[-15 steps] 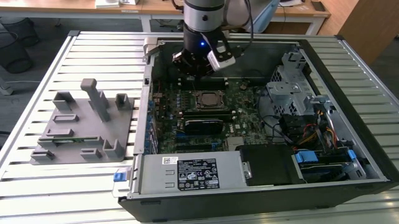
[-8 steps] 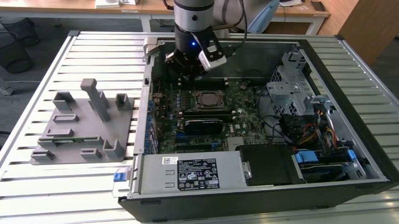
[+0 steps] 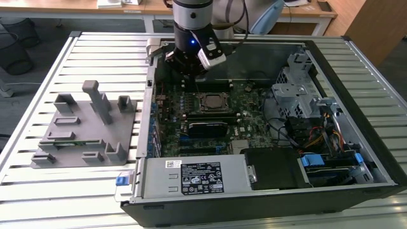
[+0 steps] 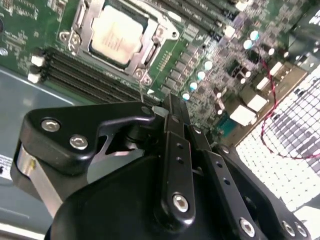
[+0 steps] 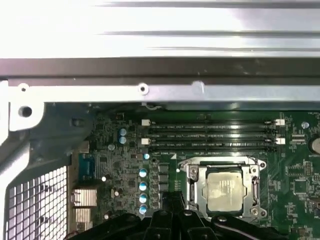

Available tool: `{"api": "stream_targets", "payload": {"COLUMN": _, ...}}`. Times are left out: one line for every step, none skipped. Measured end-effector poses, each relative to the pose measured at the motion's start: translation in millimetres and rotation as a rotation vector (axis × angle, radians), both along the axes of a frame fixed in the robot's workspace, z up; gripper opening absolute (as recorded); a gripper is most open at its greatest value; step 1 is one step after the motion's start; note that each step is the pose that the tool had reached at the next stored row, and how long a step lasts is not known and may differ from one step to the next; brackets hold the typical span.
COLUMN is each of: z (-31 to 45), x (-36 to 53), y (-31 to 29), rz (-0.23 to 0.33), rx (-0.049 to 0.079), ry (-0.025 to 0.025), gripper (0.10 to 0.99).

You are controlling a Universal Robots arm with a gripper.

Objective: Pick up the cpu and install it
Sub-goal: 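Install the first cpu locking lever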

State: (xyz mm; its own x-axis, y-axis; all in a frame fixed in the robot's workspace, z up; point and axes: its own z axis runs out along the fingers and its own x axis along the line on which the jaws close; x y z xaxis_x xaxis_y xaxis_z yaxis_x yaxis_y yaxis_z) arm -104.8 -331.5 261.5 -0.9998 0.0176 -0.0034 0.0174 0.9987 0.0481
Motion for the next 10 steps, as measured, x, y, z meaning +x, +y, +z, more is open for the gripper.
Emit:
{"api": "stream_targets", "payload": {"z": 0.0, "x": -1.0, "y": 1.7, "rz": 0.000, "rx": 0.000, "ry": -0.0003, "gripper": 0.106}}
{"api": "stream_targets", "payload": {"z": 0.0, "x": -2.1, "y": 3.0, "rz": 0.000, "rx": 0.000, "ry": -0.0006, "gripper": 0.106}}
{"api": "stream_targets", "payload": {"z": -0.1, "x": -2.7, "y": 4.8, "rz": 0.000, "rx": 0.000, "ry": -0.0008, "gripper": 0.106}}
{"api": "stream_targets", "payload": {"z": -0.2, "x": -3.4, "y": 6.4, "rz": 0.001, "rx": 0.000, "ry": -0.0009, "gripper": 0.106}}
{"api": "stream_targets", "payload": {"z": -0.4, "x": -4.3, "y": 6.9, "rz": 0.001, "rx": 0.000, "ry": -0.0020, "gripper": 0.106}}
{"api": "stream_targets", "payload": {"z": -0.5, "x": -4.7, "y": 7.4, "rz": 0.001, "rx": 0.000, "ry": -0.0036, "gripper": 0.106}}
{"api": "stream_targets", "payload": {"z": -0.5, "x": -4.9, "y": 8.1, "rz": 0.001, "rx": 0.000, "ry": -0.0044, "gripper": 0.106}}
{"api": "stream_targets", "payload": {"z": -0.5, "x": -5.1, "y": 8.9, "rz": 0.002, "rx": 0.000, "ry": -0.0053, "gripper": 0.106}}
{"api": "stream_targets", "payload": {"z": -0.5, "x": -5.1, "y": 10.9, "rz": 0.003, "rx": 0.000, "ry": -0.0057, "gripper": 0.106}}
{"api": "stream_targets", "payload": {"z": -0.6, "x": -5.1, "y": 12.9, "rz": 0.004, "rx": 0.000, "ry": -0.0062, "gripper": 0.106}}
